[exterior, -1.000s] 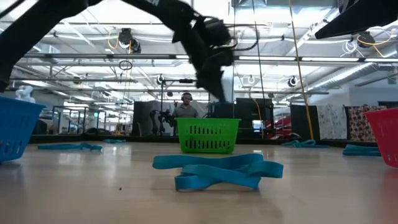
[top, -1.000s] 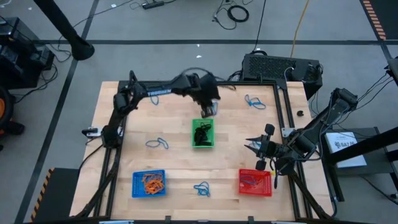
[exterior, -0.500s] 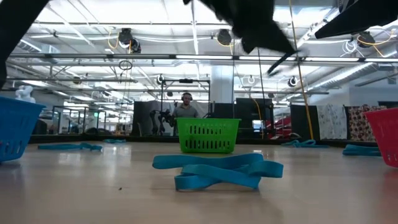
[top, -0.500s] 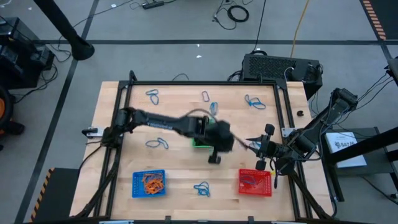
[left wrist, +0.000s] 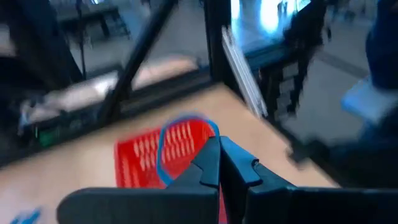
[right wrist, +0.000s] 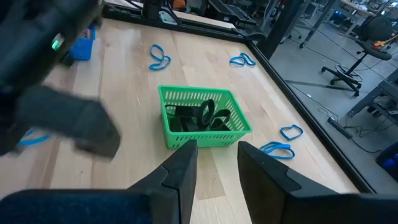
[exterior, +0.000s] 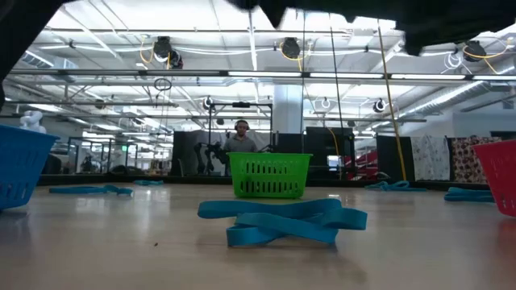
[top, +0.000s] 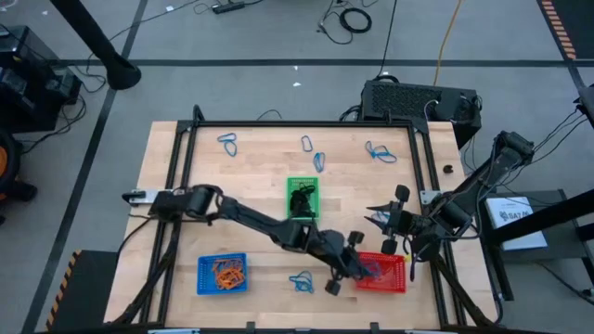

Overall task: Sort rubber bands into baskets
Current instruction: Put the blue rubber band into the red bin

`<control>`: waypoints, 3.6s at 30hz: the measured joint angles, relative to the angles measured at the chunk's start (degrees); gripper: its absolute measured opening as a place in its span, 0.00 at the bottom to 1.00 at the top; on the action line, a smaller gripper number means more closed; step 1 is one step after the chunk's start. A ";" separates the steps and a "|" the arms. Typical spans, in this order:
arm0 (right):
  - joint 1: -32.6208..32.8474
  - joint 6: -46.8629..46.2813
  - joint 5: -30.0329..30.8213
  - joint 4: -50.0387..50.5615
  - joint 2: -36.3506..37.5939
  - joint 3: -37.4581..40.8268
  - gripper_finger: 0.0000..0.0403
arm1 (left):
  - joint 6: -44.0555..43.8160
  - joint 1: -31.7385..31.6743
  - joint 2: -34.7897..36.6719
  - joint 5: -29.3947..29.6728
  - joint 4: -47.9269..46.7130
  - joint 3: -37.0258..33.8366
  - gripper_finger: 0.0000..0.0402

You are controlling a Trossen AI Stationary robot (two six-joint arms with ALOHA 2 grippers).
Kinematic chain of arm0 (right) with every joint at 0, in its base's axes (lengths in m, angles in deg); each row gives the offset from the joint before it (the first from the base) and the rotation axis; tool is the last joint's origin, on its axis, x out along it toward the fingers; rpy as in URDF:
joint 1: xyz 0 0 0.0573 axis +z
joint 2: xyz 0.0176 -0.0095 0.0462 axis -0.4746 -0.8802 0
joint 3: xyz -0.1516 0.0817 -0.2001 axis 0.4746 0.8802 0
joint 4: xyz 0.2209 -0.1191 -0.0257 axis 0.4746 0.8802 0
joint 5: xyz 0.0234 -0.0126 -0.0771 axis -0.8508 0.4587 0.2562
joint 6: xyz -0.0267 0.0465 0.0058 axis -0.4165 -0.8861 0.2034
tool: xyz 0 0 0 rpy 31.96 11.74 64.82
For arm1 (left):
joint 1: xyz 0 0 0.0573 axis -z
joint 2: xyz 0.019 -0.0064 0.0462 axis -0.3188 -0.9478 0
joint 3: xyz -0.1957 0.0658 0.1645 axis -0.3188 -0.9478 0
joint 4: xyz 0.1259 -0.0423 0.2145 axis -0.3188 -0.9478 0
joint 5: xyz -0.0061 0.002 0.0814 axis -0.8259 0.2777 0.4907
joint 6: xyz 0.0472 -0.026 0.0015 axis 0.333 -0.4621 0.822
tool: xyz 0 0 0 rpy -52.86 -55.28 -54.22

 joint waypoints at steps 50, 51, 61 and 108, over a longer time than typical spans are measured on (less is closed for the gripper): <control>-0.02 1.27 -0.02 -0.13 -0.02 0.00 0.27 | -1.14 0.84 -7.12 3.15 7.74 0.07 0.38; -0.02 1.27 -0.02 -0.12 0.00 0.00 0.27 | -0.96 0.84 -6.49 3.16 6.34 0.07 0.39; -0.02 0.80 -0.04 -0.18 -0.02 0.00 0.27 | -2.82 0.98 6.99 3.66 -27.82 0.22 0.39; -11.19 11.04 -42.36 -23.04 -15.37 0.31 0.27 | -26.68 13.40 3.80 13.47 -62.48 0.02 0.39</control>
